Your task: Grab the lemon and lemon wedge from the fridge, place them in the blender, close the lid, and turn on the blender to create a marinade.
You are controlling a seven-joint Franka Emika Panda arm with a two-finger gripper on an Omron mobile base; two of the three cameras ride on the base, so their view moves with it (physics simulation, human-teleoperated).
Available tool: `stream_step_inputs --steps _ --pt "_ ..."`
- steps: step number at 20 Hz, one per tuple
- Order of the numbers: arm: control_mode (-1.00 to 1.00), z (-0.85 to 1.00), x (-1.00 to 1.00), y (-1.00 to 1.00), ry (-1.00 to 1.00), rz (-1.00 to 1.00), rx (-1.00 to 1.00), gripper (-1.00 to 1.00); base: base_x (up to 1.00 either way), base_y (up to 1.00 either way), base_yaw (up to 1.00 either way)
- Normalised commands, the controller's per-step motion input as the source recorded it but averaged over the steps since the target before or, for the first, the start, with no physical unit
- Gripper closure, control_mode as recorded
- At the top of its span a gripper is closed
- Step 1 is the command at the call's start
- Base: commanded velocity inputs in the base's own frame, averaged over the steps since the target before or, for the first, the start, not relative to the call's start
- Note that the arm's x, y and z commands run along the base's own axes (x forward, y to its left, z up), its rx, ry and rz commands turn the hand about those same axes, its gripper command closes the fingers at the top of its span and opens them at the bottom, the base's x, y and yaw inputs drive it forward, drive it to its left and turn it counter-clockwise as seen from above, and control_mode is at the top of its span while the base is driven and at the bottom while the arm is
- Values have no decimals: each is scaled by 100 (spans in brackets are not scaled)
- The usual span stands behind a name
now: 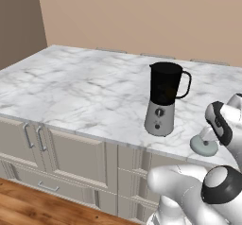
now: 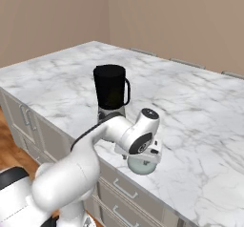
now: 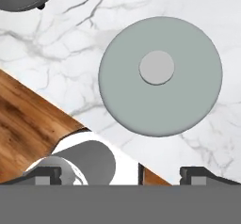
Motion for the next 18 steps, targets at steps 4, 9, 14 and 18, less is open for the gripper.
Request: stream_step_inputs --steps 4,9,14,18 --pt "-100 -14 44 0 0 0 0 -100 0 0 0" --pt "-100 -12 36 -6 0 0 0 -100 0 0 0" --pt "-100 -19 27 -11 0 1 0 -100 0 0 0" --pt "-100 -24 14 -19 0 1 0 -100 0 0 0"
